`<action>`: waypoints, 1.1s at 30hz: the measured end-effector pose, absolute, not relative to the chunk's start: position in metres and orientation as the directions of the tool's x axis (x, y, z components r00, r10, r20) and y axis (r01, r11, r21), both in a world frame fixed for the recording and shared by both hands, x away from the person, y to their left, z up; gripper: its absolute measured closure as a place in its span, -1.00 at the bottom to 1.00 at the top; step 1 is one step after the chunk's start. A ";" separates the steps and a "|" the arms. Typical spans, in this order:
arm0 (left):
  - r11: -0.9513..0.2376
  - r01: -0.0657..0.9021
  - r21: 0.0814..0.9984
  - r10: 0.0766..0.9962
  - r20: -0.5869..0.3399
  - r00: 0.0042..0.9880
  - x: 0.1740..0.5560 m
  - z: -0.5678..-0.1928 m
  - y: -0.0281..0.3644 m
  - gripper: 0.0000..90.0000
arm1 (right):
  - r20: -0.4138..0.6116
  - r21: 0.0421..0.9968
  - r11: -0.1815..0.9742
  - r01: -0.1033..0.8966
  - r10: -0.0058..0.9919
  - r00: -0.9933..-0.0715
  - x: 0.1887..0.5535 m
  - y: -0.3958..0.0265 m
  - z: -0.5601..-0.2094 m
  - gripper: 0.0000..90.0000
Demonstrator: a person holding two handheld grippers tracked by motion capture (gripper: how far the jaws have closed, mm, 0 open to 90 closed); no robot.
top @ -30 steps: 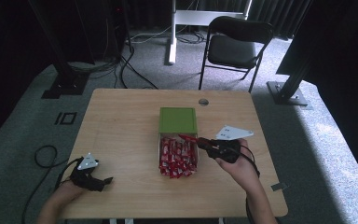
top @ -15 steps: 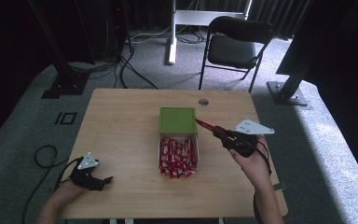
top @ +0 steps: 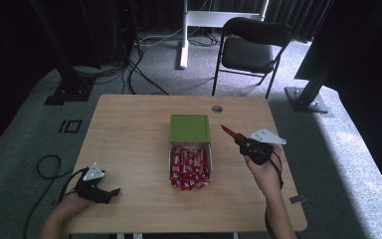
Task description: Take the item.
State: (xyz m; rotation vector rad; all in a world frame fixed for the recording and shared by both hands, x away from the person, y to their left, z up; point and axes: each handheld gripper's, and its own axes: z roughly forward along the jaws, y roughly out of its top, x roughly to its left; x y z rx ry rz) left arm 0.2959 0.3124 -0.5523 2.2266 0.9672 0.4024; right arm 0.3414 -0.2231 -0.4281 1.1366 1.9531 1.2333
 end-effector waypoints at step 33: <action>-0.503 0.529 0.684 0.735 0.016 0.678 0.296 -0.552 0.312 -0.97 | -0.053 0.831 0.234 0.504 0.936 -0.347 0.364 -0.181 -0.543 0.78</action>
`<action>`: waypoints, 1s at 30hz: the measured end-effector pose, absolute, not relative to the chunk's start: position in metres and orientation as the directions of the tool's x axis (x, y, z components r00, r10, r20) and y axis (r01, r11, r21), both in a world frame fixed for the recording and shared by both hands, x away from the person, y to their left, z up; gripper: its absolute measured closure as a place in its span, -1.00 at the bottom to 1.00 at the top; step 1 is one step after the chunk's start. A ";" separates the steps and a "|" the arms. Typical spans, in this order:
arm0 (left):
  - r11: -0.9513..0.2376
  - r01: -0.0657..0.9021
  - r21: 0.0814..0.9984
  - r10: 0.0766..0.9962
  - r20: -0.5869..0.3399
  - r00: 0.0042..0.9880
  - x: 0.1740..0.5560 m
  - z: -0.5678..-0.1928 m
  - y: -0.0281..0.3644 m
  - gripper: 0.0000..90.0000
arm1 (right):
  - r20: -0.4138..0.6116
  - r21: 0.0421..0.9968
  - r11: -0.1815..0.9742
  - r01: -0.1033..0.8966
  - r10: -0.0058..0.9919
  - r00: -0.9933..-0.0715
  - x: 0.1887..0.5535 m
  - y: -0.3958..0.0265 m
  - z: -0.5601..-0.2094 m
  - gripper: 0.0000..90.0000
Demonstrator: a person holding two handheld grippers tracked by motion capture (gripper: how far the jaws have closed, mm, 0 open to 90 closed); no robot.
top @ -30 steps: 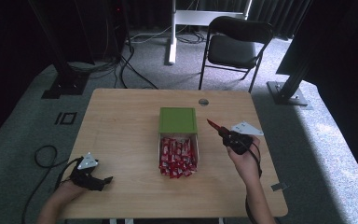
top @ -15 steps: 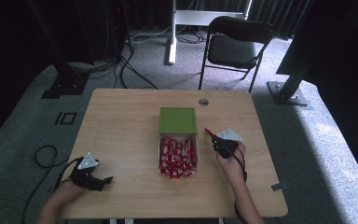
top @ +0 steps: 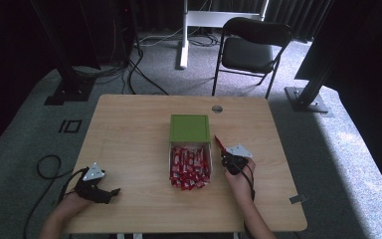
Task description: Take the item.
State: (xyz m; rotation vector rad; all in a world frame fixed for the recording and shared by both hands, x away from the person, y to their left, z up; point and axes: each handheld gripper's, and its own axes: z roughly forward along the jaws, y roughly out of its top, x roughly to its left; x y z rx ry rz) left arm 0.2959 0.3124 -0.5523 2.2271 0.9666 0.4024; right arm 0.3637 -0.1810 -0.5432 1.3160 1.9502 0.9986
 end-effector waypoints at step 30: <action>-0.503 0.529 0.683 0.735 0.016 0.678 0.296 -0.552 0.312 -0.97 | 0.044 0.827 0.191 0.529 0.916 -0.398 0.345 -0.226 -0.543 -0.25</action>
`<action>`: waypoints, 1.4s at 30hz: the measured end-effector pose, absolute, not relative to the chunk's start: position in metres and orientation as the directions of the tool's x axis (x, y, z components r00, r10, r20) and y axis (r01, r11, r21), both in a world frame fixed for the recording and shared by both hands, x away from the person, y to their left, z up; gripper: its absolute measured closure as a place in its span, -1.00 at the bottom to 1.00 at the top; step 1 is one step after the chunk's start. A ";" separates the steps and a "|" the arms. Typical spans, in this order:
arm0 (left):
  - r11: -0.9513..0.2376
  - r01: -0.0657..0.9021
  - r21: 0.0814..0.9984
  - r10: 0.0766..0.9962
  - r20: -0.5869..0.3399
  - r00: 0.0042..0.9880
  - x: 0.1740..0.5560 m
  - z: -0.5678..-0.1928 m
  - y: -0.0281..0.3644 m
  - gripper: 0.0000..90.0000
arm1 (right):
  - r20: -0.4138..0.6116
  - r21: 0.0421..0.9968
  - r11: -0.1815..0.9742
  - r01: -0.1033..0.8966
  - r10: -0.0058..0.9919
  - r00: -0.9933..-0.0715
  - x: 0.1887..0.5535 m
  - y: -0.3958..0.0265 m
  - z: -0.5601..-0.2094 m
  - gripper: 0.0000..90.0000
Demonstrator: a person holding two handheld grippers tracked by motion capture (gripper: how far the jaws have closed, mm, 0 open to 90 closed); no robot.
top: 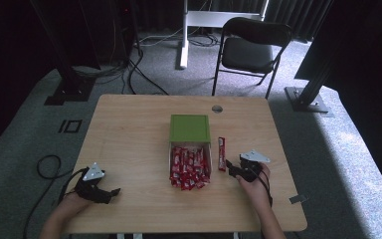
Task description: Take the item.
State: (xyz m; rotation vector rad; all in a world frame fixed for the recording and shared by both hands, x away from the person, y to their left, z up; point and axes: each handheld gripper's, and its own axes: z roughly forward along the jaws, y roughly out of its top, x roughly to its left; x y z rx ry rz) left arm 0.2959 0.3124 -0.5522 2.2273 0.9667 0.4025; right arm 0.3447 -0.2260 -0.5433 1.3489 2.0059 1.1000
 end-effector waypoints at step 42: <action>-0.503 0.529 0.684 0.735 0.016 0.678 0.296 -0.552 0.312 -0.97 | 0.034 0.769 0.328 0.549 0.836 -0.547 0.312 -0.300 -0.554 -0.61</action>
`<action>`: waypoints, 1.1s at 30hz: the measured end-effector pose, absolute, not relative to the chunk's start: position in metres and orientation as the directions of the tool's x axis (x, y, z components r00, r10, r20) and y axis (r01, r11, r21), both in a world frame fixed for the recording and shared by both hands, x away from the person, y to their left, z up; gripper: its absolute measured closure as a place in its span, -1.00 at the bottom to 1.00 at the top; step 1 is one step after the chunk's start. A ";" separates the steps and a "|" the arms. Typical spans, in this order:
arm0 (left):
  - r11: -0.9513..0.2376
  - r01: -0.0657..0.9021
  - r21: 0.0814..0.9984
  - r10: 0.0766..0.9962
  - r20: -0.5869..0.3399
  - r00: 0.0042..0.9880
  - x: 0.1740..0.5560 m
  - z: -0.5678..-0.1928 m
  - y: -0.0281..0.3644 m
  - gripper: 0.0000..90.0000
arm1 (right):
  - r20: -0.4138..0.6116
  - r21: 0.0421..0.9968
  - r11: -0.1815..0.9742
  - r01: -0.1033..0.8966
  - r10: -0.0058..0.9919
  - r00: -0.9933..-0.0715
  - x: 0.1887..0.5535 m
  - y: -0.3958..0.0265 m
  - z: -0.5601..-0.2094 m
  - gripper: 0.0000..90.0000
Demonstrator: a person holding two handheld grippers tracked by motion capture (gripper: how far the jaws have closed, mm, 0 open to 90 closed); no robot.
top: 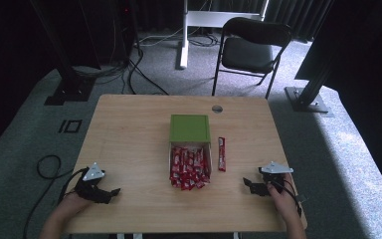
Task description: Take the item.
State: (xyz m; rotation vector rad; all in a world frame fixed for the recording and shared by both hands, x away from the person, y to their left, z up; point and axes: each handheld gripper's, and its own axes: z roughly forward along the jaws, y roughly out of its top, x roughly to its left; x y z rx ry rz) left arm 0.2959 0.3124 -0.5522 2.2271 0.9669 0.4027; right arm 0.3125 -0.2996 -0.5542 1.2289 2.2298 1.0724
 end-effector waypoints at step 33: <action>-0.502 0.530 0.684 0.735 0.015 0.677 0.296 -0.552 0.312 -0.97 | 0.002 0.730 0.519 0.445 0.650 -0.760 0.293 -0.297 -0.558 -0.72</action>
